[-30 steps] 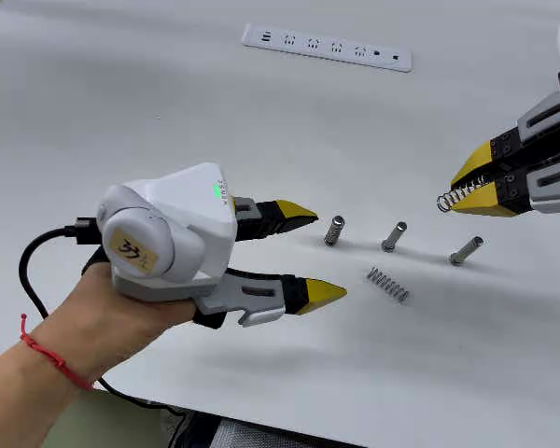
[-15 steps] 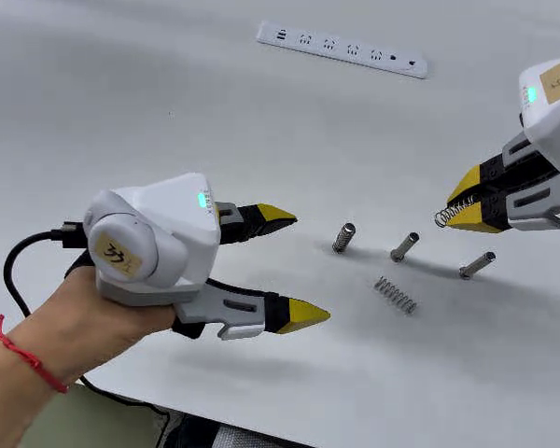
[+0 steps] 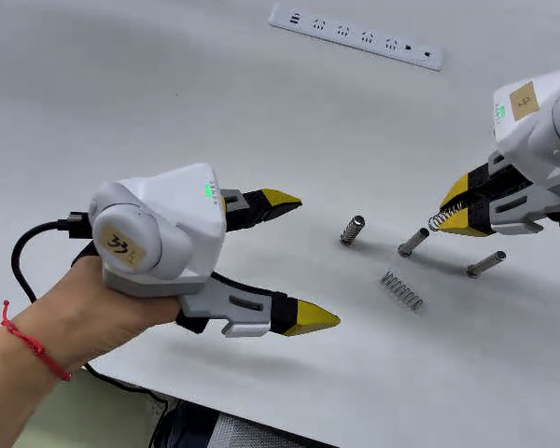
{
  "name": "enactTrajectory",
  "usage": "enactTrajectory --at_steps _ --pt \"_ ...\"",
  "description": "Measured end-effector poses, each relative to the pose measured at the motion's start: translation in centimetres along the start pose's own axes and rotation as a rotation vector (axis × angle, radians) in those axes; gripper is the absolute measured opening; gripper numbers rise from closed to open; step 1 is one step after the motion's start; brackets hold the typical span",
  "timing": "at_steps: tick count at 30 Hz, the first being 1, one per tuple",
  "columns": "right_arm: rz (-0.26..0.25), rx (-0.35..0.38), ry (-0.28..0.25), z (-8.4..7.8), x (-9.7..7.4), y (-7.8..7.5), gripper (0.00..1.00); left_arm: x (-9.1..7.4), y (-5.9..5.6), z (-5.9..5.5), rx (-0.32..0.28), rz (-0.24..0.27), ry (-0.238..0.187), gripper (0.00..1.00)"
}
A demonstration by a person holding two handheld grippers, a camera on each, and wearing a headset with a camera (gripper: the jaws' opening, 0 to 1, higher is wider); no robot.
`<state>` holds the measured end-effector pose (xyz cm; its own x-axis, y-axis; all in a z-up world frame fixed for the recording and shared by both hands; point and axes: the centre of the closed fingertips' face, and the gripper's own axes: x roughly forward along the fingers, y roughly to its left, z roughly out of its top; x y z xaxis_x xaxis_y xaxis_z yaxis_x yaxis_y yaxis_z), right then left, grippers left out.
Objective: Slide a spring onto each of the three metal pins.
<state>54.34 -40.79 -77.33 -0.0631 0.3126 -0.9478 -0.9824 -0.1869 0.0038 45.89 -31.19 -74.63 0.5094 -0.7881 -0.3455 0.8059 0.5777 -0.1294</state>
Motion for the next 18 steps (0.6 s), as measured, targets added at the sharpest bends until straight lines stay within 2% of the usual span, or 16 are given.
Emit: enactTrajectory --at_steps 18 --pt "0.024 0.002 0.029 -0.04 1.05 0.05 0.07 0.13 -0.22 -0.11 -0.024 -0.006 -0.035 0.9"
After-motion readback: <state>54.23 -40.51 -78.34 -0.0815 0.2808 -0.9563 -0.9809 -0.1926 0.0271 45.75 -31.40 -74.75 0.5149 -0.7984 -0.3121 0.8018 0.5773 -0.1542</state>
